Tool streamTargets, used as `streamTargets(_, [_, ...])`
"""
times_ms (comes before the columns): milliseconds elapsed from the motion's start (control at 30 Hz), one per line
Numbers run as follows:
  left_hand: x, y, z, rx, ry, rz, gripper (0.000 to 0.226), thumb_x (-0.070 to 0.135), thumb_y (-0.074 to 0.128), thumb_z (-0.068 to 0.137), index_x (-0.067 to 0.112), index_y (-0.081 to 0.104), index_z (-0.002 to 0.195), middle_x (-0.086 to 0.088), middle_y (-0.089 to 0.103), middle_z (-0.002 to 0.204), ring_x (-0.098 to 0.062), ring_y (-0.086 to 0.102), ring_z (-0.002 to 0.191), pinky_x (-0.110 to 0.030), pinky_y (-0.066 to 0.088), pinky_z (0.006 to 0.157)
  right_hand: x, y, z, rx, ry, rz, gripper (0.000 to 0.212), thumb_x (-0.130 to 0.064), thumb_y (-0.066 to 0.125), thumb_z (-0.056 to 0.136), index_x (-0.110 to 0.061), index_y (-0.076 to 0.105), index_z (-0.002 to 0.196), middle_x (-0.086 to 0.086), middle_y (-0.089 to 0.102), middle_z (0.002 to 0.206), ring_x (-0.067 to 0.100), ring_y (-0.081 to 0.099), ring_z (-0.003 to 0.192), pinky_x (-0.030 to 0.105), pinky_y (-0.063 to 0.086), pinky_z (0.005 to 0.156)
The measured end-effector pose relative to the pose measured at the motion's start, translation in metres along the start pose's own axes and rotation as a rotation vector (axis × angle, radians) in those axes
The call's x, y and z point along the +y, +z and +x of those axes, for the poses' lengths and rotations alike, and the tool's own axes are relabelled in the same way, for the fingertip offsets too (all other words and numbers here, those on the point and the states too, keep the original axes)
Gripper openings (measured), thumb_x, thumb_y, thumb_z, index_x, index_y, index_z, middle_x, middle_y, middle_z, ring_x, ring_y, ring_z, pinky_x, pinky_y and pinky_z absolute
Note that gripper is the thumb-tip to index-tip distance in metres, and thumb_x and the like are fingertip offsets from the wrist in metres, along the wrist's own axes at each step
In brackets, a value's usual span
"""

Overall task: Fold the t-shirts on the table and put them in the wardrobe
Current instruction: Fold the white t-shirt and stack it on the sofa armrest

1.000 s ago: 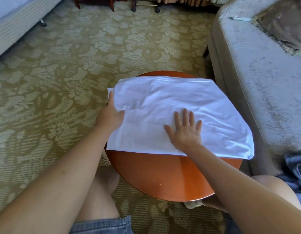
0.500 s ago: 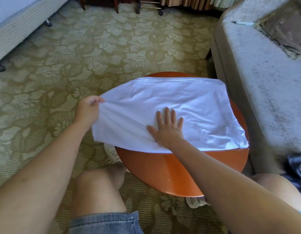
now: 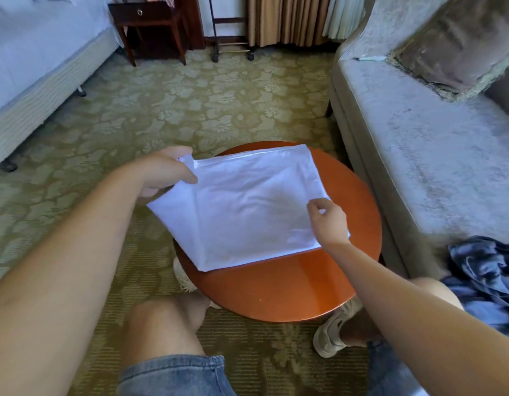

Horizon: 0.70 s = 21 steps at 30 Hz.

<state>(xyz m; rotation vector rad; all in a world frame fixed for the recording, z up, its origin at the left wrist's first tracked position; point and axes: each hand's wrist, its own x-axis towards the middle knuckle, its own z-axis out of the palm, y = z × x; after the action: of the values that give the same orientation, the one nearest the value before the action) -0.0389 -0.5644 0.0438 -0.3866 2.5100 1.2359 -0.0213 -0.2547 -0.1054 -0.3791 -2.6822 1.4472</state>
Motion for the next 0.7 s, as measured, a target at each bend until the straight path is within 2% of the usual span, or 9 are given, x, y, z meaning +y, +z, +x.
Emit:
streamTargets(67, [0.026, 0.028, -0.002, -0.054, 0.018, 0.026, 0.048, -0.002, 0.064, 0.087, 0.016, 0.051, 0.129, -0.012, 0.052, 0.121, -0.025, 0.06, 0.087, -0.02, 0.047, 0.069, 0.019, -0.02, 0.005, -0.053, 0.135, 0.135, 0.027, -0.032, 0.052, 0.096, -0.009, 0.066, 0.093, 0.014, 0.068, 0.097, 0.031, 0.063, 0.079, 0.04, 0.054, 0.074])
streamTargets(100, [0.04, 0.045, -0.004, -0.079, 0.024, 0.044, 0.036, -0.003, 0.064, 0.085, 0.017, 0.053, 0.113, -0.01, 0.05, 0.103, -0.021, 0.051, 0.07, -0.018, 0.042, 0.057, 0.028, -0.029, 0.007, -0.084, 0.203, 0.224, 0.028, -0.036, 0.049, 0.098, -0.012, 0.064, 0.094, 0.013, 0.068, 0.097, 0.026, 0.063, 0.073, 0.035, 0.053, 0.068])
streamTargets(167, [0.061, 0.079, -0.003, -0.086, 0.04, 0.119, 0.032, 0.006, 0.073, 0.071, 0.014, 0.051, 0.092, -0.019, 0.045, 0.097, -0.021, 0.046, 0.072, -0.021, 0.038, 0.056, 0.04, -0.043, 0.009, -0.137, 0.34, 0.438, 0.032, -0.044, 0.043, 0.101, -0.017, 0.059, 0.105, 0.009, 0.068, 0.1, 0.022, 0.067, 0.073, 0.03, 0.053, 0.065])
streamTargets(233, [0.077, 0.111, 0.003, -0.042, 0.058, 0.218, 0.048, 0.019, 0.071, 0.055, 0.012, 0.056, 0.101, -0.018, 0.047, 0.102, -0.02, 0.054, 0.077, -0.026, 0.047, 0.066, 0.044, -0.053, 0.011, -0.19, 0.4, 0.583, 0.038, -0.048, 0.036, 0.102, -0.018, 0.052, 0.119, 0.007, 0.068, 0.101, 0.022, 0.071, 0.083, 0.028, 0.056, 0.075])
streamTargets(367, [0.11, 0.178, 0.011, -0.058, 0.049, 0.381, 0.018, 0.007, 0.064, 0.077, 0.009, 0.049, 0.086, -0.011, 0.053, 0.088, -0.02, 0.05, 0.068, -0.025, 0.038, 0.058, 0.049, -0.056, 0.016, -0.262, 0.398, 0.622, 0.053, -0.053, 0.028, 0.103, -0.015, 0.045, 0.135, 0.008, 0.067, 0.102, 0.022, 0.07, 0.089, 0.028, 0.054, 0.077])
streamTargets(433, [0.117, 0.212, 0.017, -0.127, 0.063, 0.364, 0.02, 0.005, 0.06, 0.081, 0.006, 0.051, 0.099, -0.016, 0.058, 0.092, -0.025, 0.055, 0.072, -0.025, 0.037, 0.057, 0.052, -0.057, 0.019, -0.278, 0.399, 0.652, 0.055, -0.055, 0.027, 0.102, -0.016, 0.045, 0.135, 0.008, 0.067, 0.1, 0.021, 0.07, 0.088, 0.029, 0.053, 0.077])
streamTargets(567, [0.107, 0.265, 0.029, -0.333, 0.036, 0.032, 0.091, 0.018, 0.066, 0.08, 0.023, 0.013, 0.154, -0.004, 0.058, 0.128, -0.02, 0.064, 0.083, -0.028, 0.049, 0.062, 0.058, -0.061, 0.024, -0.357, 0.398, 0.662, 0.053, -0.057, 0.026, 0.102, -0.019, 0.059, 0.117, 0.007, 0.07, 0.105, 0.022, 0.069, 0.092, 0.031, 0.054, 0.078])
streamTargets(633, [0.093, 0.272, 0.032, -0.164, 0.091, -0.008, 0.076, 0.017, 0.057, 0.089, 0.03, 0.018, 0.153, 0.007, 0.057, 0.13, -0.023, 0.066, 0.101, -0.035, 0.055, 0.073, 0.057, -0.061, 0.022, -0.373, 0.408, 0.636, 0.044, -0.056, 0.037, 0.099, -0.021, 0.061, 0.111, 0.004, 0.071, 0.104, 0.026, 0.069, 0.095, 0.034, 0.054, 0.077])
streamTargets(700, [0.071, 0.265, 0.032, 0.136, 0.137, 0.122, 0.057, 0.016, 0.048, 0.094, 0.024, 0.034, 0.148, -0.002, 0.059, 0.131, -0.027, 0.059, 0.115, -0.038, 0.051, 0.089, 0.065, -0.057, 0.025, -0.36, 0.369, 0.541, 0.043, -0.057, 0.058, 0.086, -0.025, 0.057, 0.115, -0.001, 0.066, 0.109, 0.027, 0.063, 0.103, 0.035, 0.053, 0.08])
